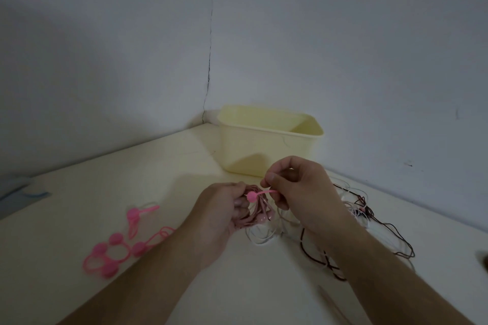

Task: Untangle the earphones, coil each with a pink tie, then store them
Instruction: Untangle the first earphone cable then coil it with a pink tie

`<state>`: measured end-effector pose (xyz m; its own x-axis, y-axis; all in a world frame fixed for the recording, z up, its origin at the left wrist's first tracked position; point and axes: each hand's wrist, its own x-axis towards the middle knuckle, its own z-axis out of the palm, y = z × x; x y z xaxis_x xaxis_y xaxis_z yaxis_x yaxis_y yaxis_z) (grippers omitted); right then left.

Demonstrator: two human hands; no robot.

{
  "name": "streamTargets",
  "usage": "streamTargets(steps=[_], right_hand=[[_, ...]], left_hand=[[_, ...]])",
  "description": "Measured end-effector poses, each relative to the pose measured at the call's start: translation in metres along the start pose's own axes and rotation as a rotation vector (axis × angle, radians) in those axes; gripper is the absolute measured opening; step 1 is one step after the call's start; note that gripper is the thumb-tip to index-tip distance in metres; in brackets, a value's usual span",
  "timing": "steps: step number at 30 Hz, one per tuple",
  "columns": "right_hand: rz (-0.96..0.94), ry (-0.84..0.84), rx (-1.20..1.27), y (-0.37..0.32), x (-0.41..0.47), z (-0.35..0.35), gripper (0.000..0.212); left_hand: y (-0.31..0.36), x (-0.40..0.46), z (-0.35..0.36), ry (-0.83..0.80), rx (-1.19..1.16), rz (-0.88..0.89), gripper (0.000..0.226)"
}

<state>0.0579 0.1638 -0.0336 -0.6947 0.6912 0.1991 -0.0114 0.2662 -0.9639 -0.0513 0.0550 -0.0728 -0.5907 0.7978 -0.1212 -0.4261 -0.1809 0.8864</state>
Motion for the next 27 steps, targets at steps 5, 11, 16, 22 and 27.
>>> streamTargets(steps=[5,11,16,22,27], right_hand=[[-0.021,0.023,-0.053,-0.001,0.0,0.004,0.014],[-0.126,0.135,-0.288,0.006,-0.001,0.006,0.018],[-0.307,0.204,-0.485,0.006,-0.01,0.011,0.018],[-0.462,0.226,-0.66,0.011,-0.012,0.017,0.015],[-0.466,0.253,-0.677,0.007,-0.015,0.013,0.016]], left_hand=[[-0.004,0.003,0.0,-0.056,-0.012,-0.027,0.035],[0.002,-0.011,0.008,-0.068,0.178,0.059,0.024],[-0.002,-0.011,0.005,-0.083,0.224,0.081,0.037],[-0.002,-0.015,0.01,-0.138,0.156,0.044,0.039],[0.004,-0.019,0.014,-0.336,0.1,0.033,0.046]])
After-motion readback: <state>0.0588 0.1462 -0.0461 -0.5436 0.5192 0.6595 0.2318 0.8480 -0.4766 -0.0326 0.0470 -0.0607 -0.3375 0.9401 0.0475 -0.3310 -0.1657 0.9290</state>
